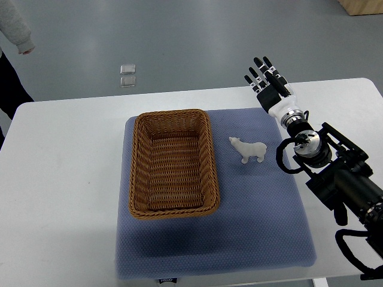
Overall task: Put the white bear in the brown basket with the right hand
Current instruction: 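Raise the right hand and swing it over the white bear figurine, then lower the right hand down onto the white bear figurine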
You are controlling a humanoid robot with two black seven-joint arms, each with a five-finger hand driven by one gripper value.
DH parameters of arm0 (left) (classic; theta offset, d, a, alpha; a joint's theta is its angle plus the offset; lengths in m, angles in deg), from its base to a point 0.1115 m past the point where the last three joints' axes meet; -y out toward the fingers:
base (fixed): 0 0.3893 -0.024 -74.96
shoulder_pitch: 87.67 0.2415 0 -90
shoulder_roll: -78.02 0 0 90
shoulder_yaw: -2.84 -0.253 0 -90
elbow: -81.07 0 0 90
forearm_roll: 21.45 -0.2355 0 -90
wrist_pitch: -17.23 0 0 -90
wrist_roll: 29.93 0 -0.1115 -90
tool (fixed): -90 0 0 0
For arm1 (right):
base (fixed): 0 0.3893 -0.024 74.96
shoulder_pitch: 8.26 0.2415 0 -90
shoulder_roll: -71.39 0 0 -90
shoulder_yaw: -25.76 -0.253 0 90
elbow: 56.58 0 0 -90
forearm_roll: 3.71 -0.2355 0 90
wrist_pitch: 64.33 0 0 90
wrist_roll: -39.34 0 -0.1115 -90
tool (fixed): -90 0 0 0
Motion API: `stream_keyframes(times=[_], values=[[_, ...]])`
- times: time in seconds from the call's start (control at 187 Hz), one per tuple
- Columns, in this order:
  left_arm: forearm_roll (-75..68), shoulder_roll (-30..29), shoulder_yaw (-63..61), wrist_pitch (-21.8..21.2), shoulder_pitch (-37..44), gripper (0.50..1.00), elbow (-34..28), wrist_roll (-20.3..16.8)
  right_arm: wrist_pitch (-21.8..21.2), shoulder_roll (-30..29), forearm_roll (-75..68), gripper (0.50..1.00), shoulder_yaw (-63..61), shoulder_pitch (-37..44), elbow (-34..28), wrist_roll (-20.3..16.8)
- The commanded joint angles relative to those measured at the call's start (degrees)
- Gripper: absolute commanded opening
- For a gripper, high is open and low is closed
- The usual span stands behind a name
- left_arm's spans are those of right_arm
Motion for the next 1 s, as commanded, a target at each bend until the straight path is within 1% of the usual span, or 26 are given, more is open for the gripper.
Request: stream_keyframes(times=[0.0,0.246,0.374,0.476,0.529,0.582,0.609,0.705,0.807,0.866,0.951,0.994], values=[[0.0,0.0,0.0,0.0,0.0,1.000,0.0,0.0,-0.2,-0.1,-0.1,0.932,0.0,0.0,0.0,0.0],[0.0,0.0,0.0,0.0,0.0,1.000,0.0,0.0,-0.5,0.6,0.4,0.932,0.5,0.3,0.0,0.1],[0.0,0.0,-0.1,0.0,0.0,1.000,0.0,0.1,-0.9,1.3,2.8,0.932,3.2,0.9,-0.1,-0.2],[0.0,0.0,-0.1,0.0,0.0,1.000,0.3,0.1,-1.7,2.6,6.3,0.930,6.4,3.5,-0.3,-0.5],[0.0,0.0,-0.1,0.0,0.0,1.000,0.2,0.1,-1.4,4.1,10.0,0.930,10.1,5.0,-0.3,-2.2],[0.0,0.0,-0.1,0.0,-0.1,1.000,0.2,0.1,-1.1,6.1,13.7,0.930,14.1,7.3,-0.3,-4.9],[0.0,0.0,-0.1,0.0,-0.1,1.000,0.3,0.0,-1.4,7.2,15.6,0.930,16.2,9.1,-0.3,-6.5],[-0.1,0.0,0.0,0.0,-0.1,1.000,0.3,0.1,-2.7,12.0,21.7,0.930,24.0,14.6,-1.3,-10.2],[-0.1,0.0,0.0,0.0,-0.1,1.000,0.3,0.1,-4.8,15.8,29.8,0.930,34.6,21.2,-2.9,-12.3],[-0.1,0.0,-0.1,0.0,-0.1,1.000,0.3,0.1,-5.8,17.8,33.8,0.932,42.3,26.0,-5.1,-13.8],[0.0,0.0,-0.2,0.0,-0.1,1.000,0.2,0.1,-7.4,21.1,35.2,0.932,52.7,32.4,-8.5,-16.0],[0.0,0.0,-0.1,0.0,-0.3,1.000,0.2,0.1,-8.3,21.7,35.1,0.932,56.2,35.1,-9.7,-16.8]])
